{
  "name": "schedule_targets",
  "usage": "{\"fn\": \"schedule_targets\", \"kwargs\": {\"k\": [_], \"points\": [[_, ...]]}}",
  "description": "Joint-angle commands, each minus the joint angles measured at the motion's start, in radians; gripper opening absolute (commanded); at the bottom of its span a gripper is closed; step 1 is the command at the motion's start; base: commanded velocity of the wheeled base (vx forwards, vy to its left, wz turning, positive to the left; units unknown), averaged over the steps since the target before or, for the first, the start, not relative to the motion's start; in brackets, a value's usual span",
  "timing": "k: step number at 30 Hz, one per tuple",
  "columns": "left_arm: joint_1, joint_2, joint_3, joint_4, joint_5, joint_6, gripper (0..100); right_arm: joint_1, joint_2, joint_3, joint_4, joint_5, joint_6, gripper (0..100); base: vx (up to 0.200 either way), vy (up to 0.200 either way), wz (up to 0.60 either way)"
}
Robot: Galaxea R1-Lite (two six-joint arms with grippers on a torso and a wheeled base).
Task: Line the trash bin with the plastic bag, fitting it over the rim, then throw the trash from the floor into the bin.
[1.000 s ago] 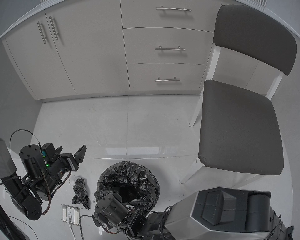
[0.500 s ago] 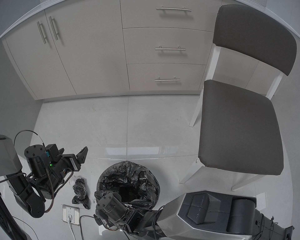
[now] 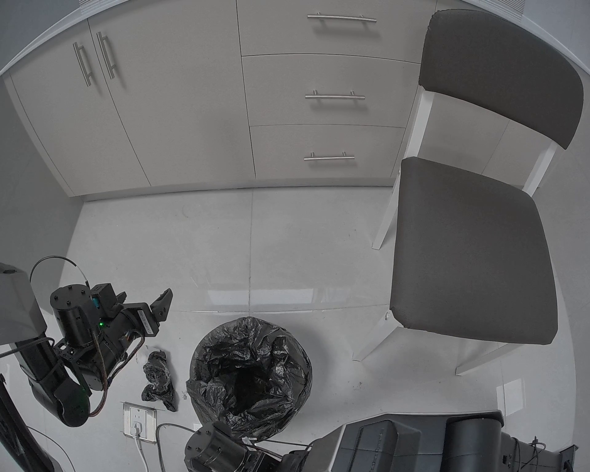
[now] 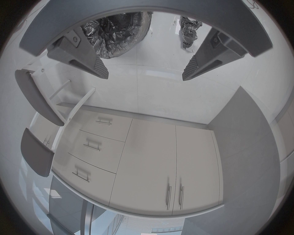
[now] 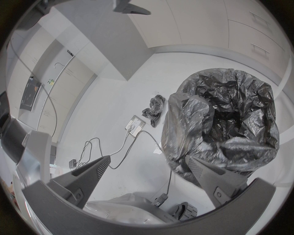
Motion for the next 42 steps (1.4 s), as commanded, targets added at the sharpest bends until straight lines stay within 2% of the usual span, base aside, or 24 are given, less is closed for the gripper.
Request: {"fn": "schedule_targets", "kwargs": {"k": [1,11,20,25,26,31,33,34,39,42], "points": [[0.002,0.015,-0.003,0.0,0.0,-0.001,100,0.023,-0.011,0.025,-0.004,0.0,0.006,100,0.0,0.0,0.0],[0.013,0.013,0.002,0.0,0.002,-0.001,100,0.034,-0.015,0.045,-0.002,0.037,0.057,100,0.0,0.0,0.0],[0.005,0.053,0.012,0.0,-0.003,0.001,100,0.064,-0.055,0.102,-0.002,0.035,0.1,100,0.0,0.0,0.0],[0.002,0.111,0.011,0.0,-0.003,0.002,100,0.05,-0.12,0.119,-0.004,0.028,0.106,100,0.0,0.0,0.0],[-0.01,0.186,0.003,0.0,0.002,0.01,100,-0.02,-0.193,0.153,-0.004,0.011,0.12,100,0.0,0.0,0.0],[-0.012,0.28,-0.021,0.0,0.0,0.084,100,-0.135,-0.316,0.266,-0.007,-0.017,0.127,100,0.0,0.0,0.0],[-0.012,0.291,-0.029,0.0,-0.003,0.085,100,-0.158,-0.335,0.291,-0.016,-0.018,0.127,100,0.0,0.0,0.0],[-0.015,0.32,-0.054,0.0,-0.009,0.09,100,-0.2,-0.348,0.315,-0.042,-0.023,0.126,100,0.0,0.0,0.0],[-0.016,0.364,-0.083,0.0,-0.026,0.104,100,-0.266,-0.341,0.321,-0.105,-0.086,0.126,100,0.0,0.0,0.0],[-0.021,0.372,-0.078,0.0,-0.027,0.127,100,-0.295,-0.318,0.309,-0.114,-0.09,0.121,100,0.0,0.0,0.0]]}}
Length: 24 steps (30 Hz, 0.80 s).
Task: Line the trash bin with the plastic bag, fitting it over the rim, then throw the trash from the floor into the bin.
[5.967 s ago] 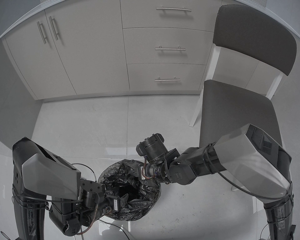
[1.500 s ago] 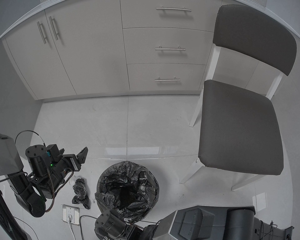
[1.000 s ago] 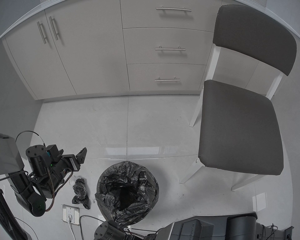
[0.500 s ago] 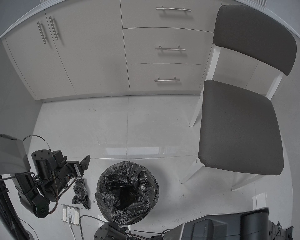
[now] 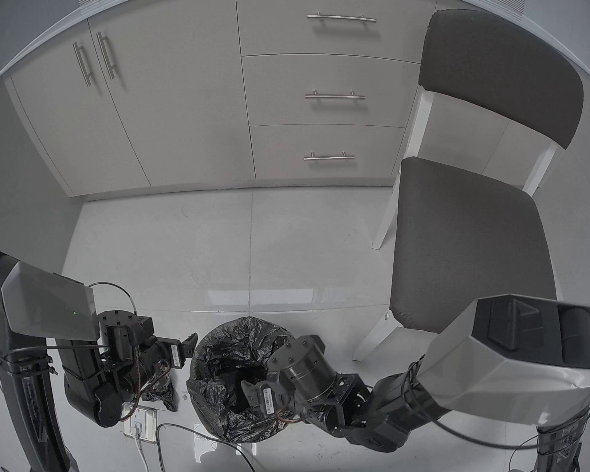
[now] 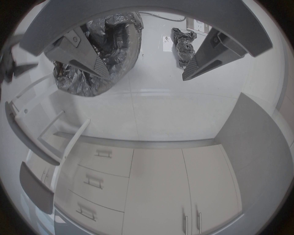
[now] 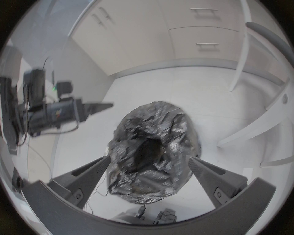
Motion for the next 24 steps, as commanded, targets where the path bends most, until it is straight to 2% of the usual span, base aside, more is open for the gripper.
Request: {"fn": "schedule_targets", "kwargs": {"k": [1,4,8,13,20,24], "points": [[-0.014,0.079,-0.02,0.0,0.001,0.04,100,-0.066,0.022,-0.018,-0.011,-0.007,-0.006,100,0.0,0.0,0.0],[-0.016,0.131,-0.062,0.0,0.013,0.093,100,-0.092,0.088,-0.07,-0.017,-0.025,-0.008,100,0.0,0.0,0.0],[-0.026,0.174,-0.1,0.0,0.019,0.114,100,-0.108,0.159,-0.121,-0.058,-0.039,-0.015,100,0.0,0.0,0.0],[-0.049,0.209,-0.091,0.0,0.017,0.165,100,-0.115,0.209,-0.144,-0.06,-0.039,-0.052,100,0.0,0.0,0.0],[-0.088,0.248,-0.091,0.0,0.013,0.178,100,-0.135,0.232,-0.138,-0.057,-0.039,-0.062,100,0.0,0.0,0.0],[-0.109,0.262,-0.091,0.0,0.013,0.18,100,-0.138,0.231,-0.09,-0.058,-0.07,-0.135,100,0.0,0.0,0.0]]}}
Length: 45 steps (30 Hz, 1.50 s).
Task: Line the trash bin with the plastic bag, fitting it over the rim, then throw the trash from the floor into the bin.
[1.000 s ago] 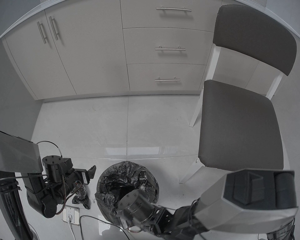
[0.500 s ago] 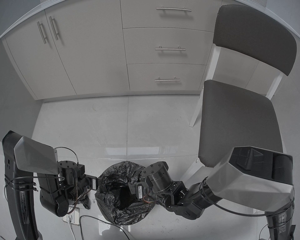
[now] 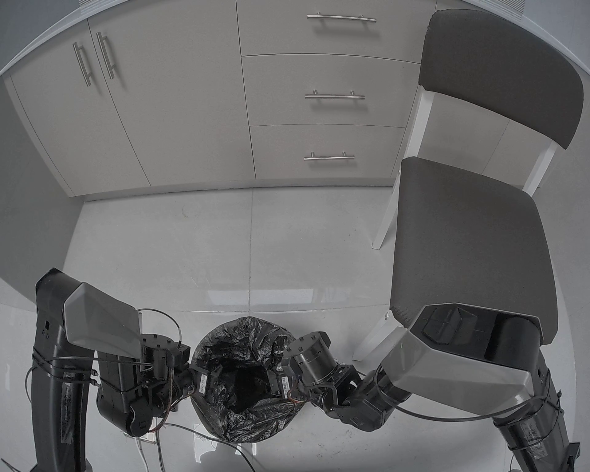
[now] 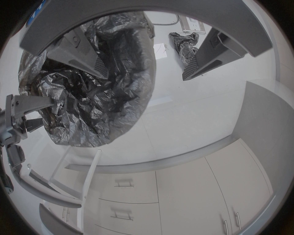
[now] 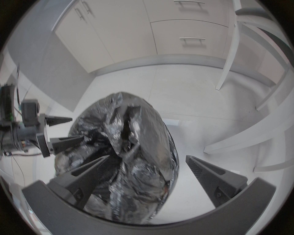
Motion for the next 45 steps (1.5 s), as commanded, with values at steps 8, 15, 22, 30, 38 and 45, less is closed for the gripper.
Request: {"fn": "schedule_targets", "kwargs": {"k": [8,15,22,30,38,45], "points": [[-0.026,0.066,-0.01,-0.001,-0.001,-0.002,100,-0.01,0.008,0.081,0.0,-0.048,-0.085,100,0.0,0.0,0.0],[-0.02,0.072,-0.016,0.001,-0.004,-0.011,100,-0.007,-0.037,0.167,0.0,-0.048,-0.148,100,0.0,0.0,0.0],[-0.02,0.086,-0.013,-0.001,-0.002,-0.012,100,0.001,-0.071,0.207,0.004,-0.048,-0.167,100,0.0,0.0,0.0],[0.002,0.082,-0.016,-0.001,-0.002,-0.014,100,-0.013,-0.058,0.216,0.008,-0.048,-0.159,100,0.0,0.0,0.0],[0.006,0.097,-0.04,-0.001,-0.002,-0.02,100,-0.01,-0.058,0.146,-0.037,-0.044,-0.156,100,0.0,0.0,0.0],[0.005,0.055,-0.063,-0.001,-0.004,-0.12,100,-0.025,-0.046,0.003,-0.084,-0.027,-0.202,100,0.0,0.0,0.0]]}}
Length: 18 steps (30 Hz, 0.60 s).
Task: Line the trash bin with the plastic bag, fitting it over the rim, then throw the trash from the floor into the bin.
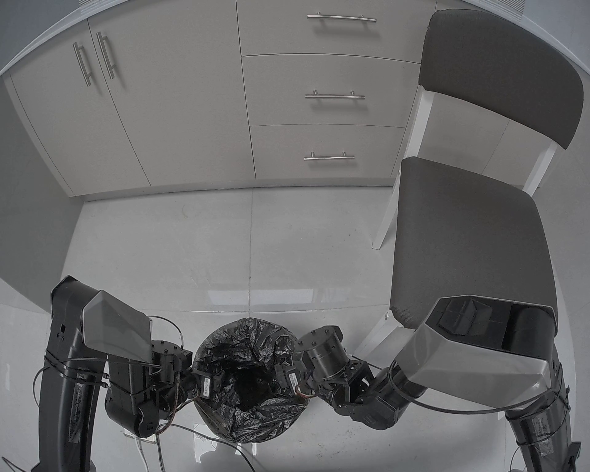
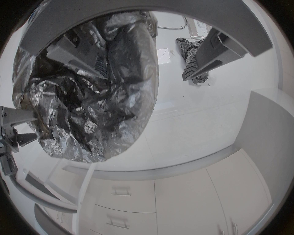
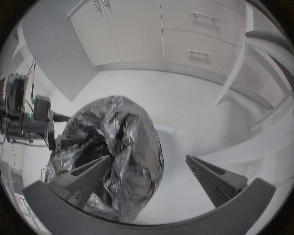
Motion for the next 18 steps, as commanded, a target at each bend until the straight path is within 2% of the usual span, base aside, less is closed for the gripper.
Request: {"fn": "schedule_targets", "kwargs": {"k": [1,4,9,14,18], "points": [[0.003,-0.042,-0.018,-0.001,-0.002,-0.064,100,-0.013,0.024,-0.105,0.001,0.017,-0.035,100,0.0,0.0,0.0],[0.006,-0.07,-0.018,-0.001,0.0,-0.099,100,-0.016,0.09,-0.153,0.015,0.019,-0.039,100,0.0,0.0,0.0],[0.021,-0.082,-0.025,-0.001,0.0,-0.095,100,-0.051,0.164,-0.217,0.017,0.016,-0.041,100,0.0,0.0,0.0],[0.038,-0.09,-0.03,-0.001,0.001,-0.095,100,-0.068,0.142,-0.212,0.015,0.017,-0.039,100,0.0,0.0,0.0],[0.054,-0.167,0.004,0.001,0.0,-0.102,100,-0.045,0.087,-0.15,0.004,0.019,-0.025,100,0.0,0.0,0.0]]}}
